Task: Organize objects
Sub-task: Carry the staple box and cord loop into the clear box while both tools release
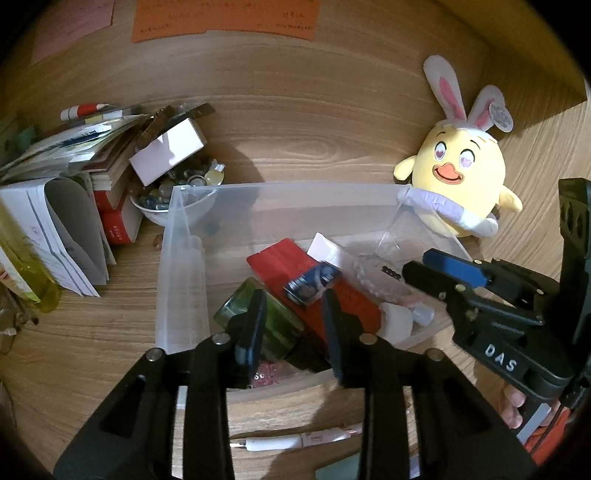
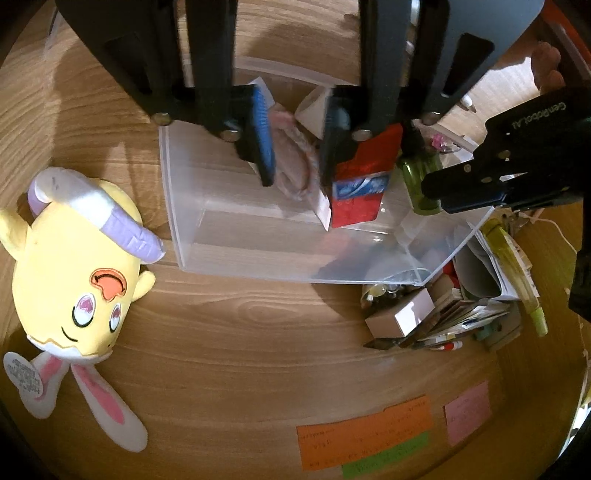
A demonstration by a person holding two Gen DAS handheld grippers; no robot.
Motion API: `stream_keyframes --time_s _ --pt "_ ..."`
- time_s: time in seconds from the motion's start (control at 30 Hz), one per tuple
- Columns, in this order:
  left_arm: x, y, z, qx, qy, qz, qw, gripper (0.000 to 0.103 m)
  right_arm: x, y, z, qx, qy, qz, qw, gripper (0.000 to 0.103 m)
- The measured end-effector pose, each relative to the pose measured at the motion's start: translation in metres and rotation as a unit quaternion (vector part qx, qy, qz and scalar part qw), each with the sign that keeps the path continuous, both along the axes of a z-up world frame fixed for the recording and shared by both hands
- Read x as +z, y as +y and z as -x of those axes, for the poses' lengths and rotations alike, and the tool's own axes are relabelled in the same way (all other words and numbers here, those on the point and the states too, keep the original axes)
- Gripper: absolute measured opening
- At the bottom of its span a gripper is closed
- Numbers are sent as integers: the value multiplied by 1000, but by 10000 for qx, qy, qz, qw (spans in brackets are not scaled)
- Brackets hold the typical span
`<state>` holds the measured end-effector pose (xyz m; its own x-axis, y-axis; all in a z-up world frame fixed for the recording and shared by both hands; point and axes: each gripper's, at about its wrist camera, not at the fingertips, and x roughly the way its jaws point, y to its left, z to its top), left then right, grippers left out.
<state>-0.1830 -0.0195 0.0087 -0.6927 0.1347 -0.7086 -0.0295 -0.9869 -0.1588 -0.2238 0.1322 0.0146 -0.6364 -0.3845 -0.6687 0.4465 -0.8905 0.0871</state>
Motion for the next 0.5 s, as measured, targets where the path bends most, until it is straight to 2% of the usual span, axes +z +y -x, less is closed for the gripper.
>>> stream_keyframes --time_s 0.13,0.27,0.33,0.5 --pt "8 1 -7 89 125 32 9999 56 9 2 -7 -19 183 42 9998 52" --pt "21 2 -17 121 257 122 9995 64 22 8 -16 -71 371 111 9992 69" --pt "28 2 -23 140 340 164 9992 72 27 11 -20 -57 422 183 9989 71" --pt "42 4 -43 172 543 300 9979 83 38 18 -35 -54 503 267 9984 81"
